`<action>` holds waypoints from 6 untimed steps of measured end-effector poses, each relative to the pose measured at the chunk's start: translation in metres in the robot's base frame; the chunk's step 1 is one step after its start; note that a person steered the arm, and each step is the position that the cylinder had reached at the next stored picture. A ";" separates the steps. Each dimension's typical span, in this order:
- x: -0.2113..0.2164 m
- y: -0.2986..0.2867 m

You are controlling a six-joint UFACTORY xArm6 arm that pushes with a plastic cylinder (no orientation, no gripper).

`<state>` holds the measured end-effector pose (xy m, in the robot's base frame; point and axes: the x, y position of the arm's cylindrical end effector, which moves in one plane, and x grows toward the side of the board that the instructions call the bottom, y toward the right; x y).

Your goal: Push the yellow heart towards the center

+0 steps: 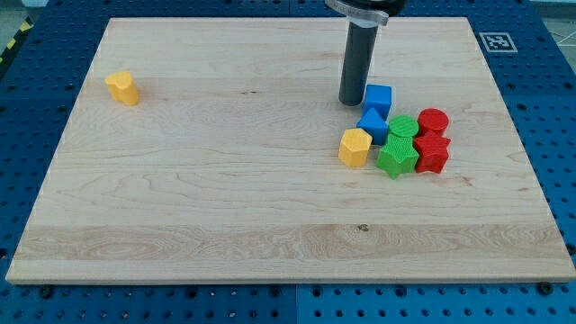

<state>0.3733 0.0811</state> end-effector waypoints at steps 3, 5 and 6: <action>-0.026 -0.114; -0.054 -0.234; -0.057 -0.296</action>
<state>0.3163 -0.2152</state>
